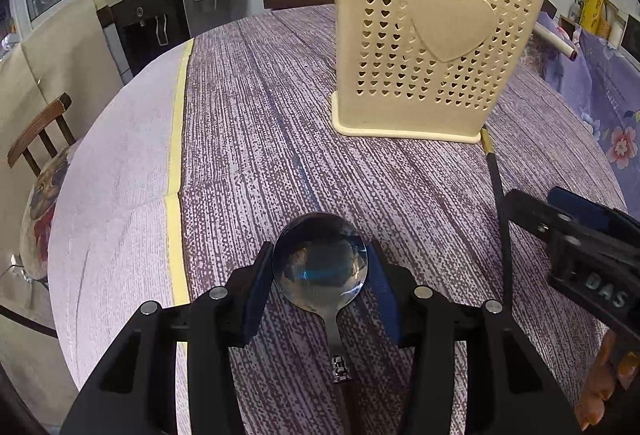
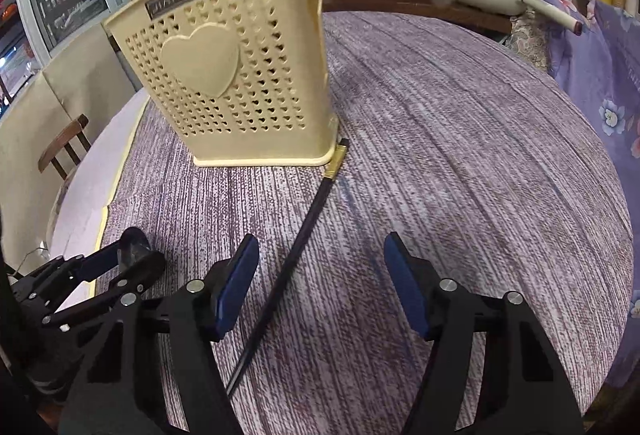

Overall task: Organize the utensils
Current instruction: 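Close the left tool on the metal spoon while the right tool grips the black chopstick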

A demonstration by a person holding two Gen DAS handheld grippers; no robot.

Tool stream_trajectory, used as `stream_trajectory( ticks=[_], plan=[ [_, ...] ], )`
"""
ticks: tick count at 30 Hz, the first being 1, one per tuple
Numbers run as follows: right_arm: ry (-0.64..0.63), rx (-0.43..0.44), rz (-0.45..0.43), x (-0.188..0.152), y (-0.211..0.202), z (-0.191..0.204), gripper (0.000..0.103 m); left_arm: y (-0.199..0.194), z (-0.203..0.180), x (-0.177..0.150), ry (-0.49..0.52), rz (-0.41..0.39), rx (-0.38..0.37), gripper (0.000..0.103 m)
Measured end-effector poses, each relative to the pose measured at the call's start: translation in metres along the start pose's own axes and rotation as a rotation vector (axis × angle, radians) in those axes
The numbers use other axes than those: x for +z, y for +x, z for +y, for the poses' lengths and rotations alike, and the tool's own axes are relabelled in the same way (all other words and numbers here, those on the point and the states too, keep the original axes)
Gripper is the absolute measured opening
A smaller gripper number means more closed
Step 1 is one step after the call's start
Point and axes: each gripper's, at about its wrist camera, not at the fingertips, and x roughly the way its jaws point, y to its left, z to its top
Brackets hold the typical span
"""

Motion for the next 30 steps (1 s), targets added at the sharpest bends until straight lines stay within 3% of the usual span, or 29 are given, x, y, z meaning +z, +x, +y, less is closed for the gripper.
stream_trajectory(
  ticks=[12, 16, 25, 30],
  plan=[
    [0.015, -0.077, 0.01, 0.009, 0.021, 0.003, 0.055, -0.002, 0.003, -0.001, -0.006, -0.016, -0.017, 0.047],
    [0.023, -0.082, 0.009, 0.018, 0.027, 0.001, 0.043, -0.003, 0.004, -0.001, -0.01, -0.016, -0.027, 0.047],
    [0.031, -0.12, -0.001, 0.032, 0.037, -0.004, 0.031, -0.002, 0.004, 0.001, -0.023, -0.011, -0.031, 0.047],
    [0.017, -0.131, -0.003, 0.027, 0.034, -0.002, 0.015, -0.002, 0.002, 0.0, -0.017, -0.012, -0.02, 0.047]
  ],
)
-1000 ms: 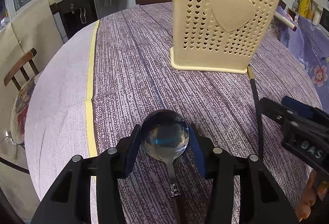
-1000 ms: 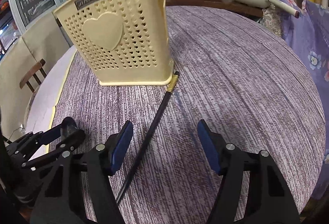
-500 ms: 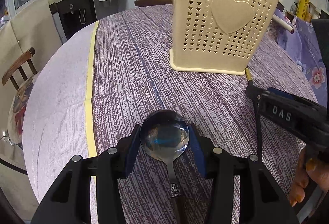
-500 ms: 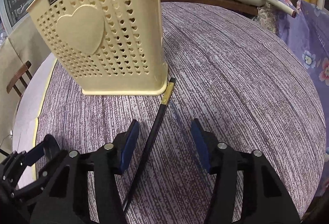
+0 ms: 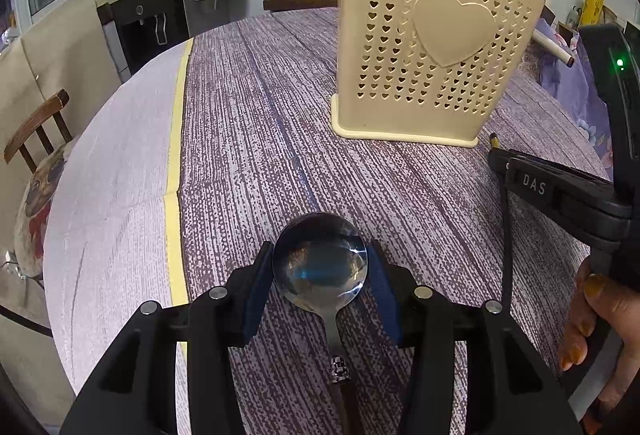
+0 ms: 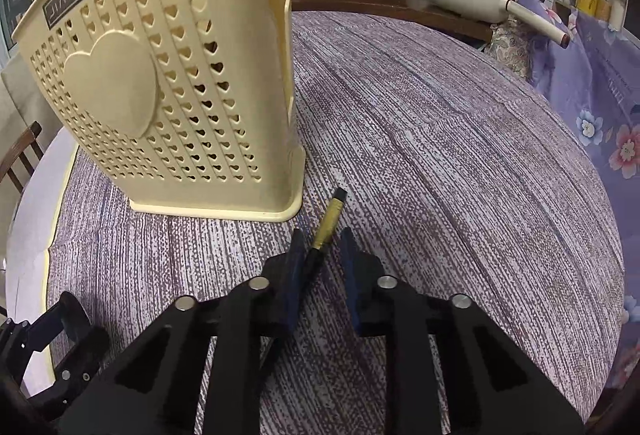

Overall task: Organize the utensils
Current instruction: 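Close the left tool on the metal spoon while the right tool grips the black chopstick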

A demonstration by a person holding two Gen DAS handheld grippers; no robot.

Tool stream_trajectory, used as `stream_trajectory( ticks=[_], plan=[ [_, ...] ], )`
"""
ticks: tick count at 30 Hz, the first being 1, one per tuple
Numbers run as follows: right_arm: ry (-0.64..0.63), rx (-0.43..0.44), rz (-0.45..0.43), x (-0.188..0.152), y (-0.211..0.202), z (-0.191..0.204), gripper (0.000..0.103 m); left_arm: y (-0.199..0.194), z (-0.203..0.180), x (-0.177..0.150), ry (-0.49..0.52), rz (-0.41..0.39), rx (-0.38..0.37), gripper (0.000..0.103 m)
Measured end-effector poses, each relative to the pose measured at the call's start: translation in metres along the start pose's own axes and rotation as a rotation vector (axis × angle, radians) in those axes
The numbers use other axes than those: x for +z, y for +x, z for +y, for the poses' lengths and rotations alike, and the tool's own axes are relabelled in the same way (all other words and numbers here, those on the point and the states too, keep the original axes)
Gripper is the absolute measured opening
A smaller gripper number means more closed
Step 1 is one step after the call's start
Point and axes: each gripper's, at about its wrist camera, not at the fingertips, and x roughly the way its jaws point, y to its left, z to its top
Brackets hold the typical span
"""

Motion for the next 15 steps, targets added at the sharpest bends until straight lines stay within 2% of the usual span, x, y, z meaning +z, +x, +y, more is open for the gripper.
stream_trajectory(
  ticks=[3, 8, 15],
  plan=[
    [0.011, 0.03, 0.003, 0.0, 0.0, -0.005, 0.013, 0.0, -0.001, 0.0, 0.0, 0.0, 0.003, 0.047],
    [0.072, 0.128, 0.016, 0.001, 0.002, -0.02, 0.009, -0.001, -0.001, -0.001, 0.005, -0.003, 0.003, 0.047],
    [0.066, 0.157, 0.028, -0.009, -0.004, -0.023, 0.009, -0.001, -0.008, -0.003, 0.029, -0.005, -0.001, 0.047]
  ],
)
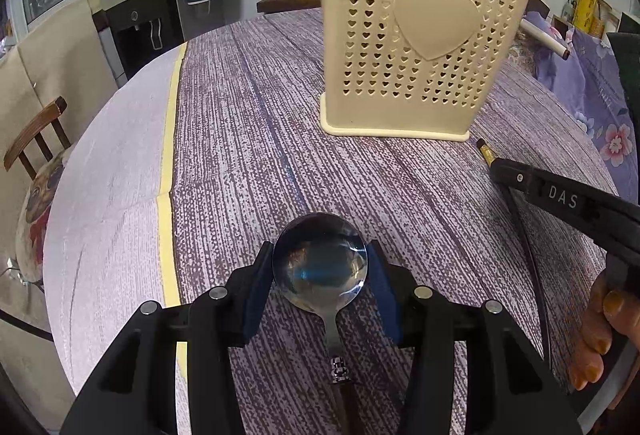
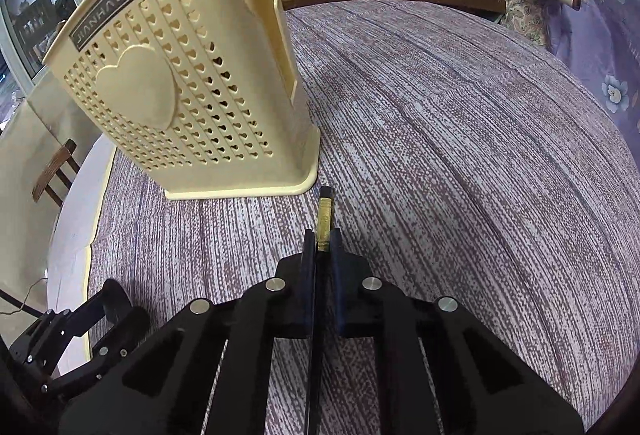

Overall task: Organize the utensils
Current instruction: 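Close the left tool on the metal spoon while the right tool grips the black chopstick, then lift the metal spoon and black chopstick and carry both over the holder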

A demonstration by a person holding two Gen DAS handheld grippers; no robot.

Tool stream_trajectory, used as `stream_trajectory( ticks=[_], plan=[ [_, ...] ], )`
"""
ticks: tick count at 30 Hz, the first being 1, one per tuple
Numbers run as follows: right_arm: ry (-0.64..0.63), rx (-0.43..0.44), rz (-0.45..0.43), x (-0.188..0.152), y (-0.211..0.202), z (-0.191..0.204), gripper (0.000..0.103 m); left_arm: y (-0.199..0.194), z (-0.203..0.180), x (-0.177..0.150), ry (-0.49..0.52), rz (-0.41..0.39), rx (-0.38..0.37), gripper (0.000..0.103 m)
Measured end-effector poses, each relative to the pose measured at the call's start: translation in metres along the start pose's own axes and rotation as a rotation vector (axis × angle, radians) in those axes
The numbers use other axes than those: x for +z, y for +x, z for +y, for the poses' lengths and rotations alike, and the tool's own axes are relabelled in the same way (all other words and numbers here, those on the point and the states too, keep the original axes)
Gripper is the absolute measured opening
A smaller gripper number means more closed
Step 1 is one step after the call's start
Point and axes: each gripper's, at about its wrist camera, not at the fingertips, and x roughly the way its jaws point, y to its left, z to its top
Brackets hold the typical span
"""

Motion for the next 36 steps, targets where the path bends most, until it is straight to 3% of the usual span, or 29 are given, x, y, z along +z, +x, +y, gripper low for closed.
stream_trajectory(
  ticks=[9, 17, 29, 36],
  plan=[
    [-0.003, 0.057, -0.038, -0.005, -0.021, 0.0, 0.008, -0.004, 0.003, 0.002, -0.03, 0.0, -0.075, 0.046],
    [-0.029, 0.144, -0.149, -0.004, -0.064, 0.005, 0.008, -0.036, 0.005, 0.009, -0.052, -0.111, -0.174, 0.046],
    [-0.087, 0.237, -0.323, -0.003, -0.141, 0.009, 0.008, -0.084, 0.016, 0.027, -0.073, -0.262, -0.204, 0.046],
    [-0.148, 0.258, -0.372, -0.001, -0.164, 0.023, 0.008, -0.089, 0.014, 0.036, -0.069, -0.282, -0.229, 0.046]
  ],
)
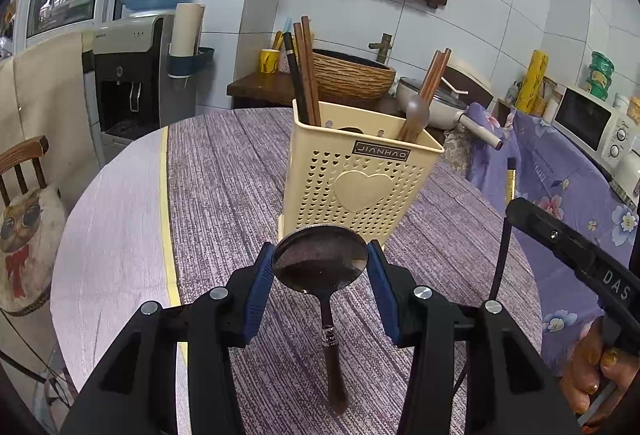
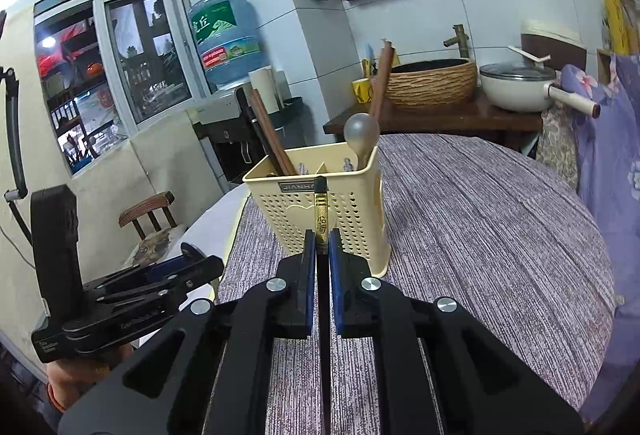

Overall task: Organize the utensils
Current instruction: 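Lift the metal spoon and black chopstick and carry both over the holder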

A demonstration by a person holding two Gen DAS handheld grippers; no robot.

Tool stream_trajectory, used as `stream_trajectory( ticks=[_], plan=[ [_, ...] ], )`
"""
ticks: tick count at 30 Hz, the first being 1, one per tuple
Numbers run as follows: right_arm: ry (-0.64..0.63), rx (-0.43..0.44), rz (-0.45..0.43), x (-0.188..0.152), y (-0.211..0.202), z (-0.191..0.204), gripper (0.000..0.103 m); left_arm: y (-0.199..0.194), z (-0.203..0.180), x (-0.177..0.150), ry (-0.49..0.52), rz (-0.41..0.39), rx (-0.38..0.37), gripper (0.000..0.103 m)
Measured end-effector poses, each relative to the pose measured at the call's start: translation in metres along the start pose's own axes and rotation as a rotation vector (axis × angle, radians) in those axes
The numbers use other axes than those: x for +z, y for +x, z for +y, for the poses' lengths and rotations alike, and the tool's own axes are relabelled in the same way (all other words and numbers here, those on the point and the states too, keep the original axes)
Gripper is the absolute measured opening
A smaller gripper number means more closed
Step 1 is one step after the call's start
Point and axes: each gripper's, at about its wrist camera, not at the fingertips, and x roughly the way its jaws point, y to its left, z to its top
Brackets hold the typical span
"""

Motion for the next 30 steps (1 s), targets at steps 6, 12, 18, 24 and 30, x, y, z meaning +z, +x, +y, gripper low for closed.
stream_trajectory(
  ticks=[6, 12, 18, 24, 30],
  plan=[
    [-0.006, 0.005, -0.002, 0.001, 0.0, 0.001, 0.008, -0.001, 0.002, 0.001, -0.001, 0.002, -0.006, 0.046],
    [0.001, 0.023, -0.015, 0.008, -0.005, 0.001, 0.008, -0.007, 0.004, 0.008, -0.001, -0.008, -0.02, 0.046],
    [-0.021, 0.03, -0.038, 0.018, -0.005, 0.005, 0.008, -0.011, 0.001, 0.02, 0.012, -0.025, -0.03, 0.046],
    [-0.024, 0.047, -0.074, 0.042, -0.008, 0.008, 0.008, -0.021, 0.003, 0.043, 0.017, -0.05, -0.057, 0.046],
    [-0.078, 0.06, -0.13, 0.085, -0.016, 0.021, 0.008, -0.04, -0.001, 0.089, 0.026, -0.121, -0.085, 0.046]
  ],
)
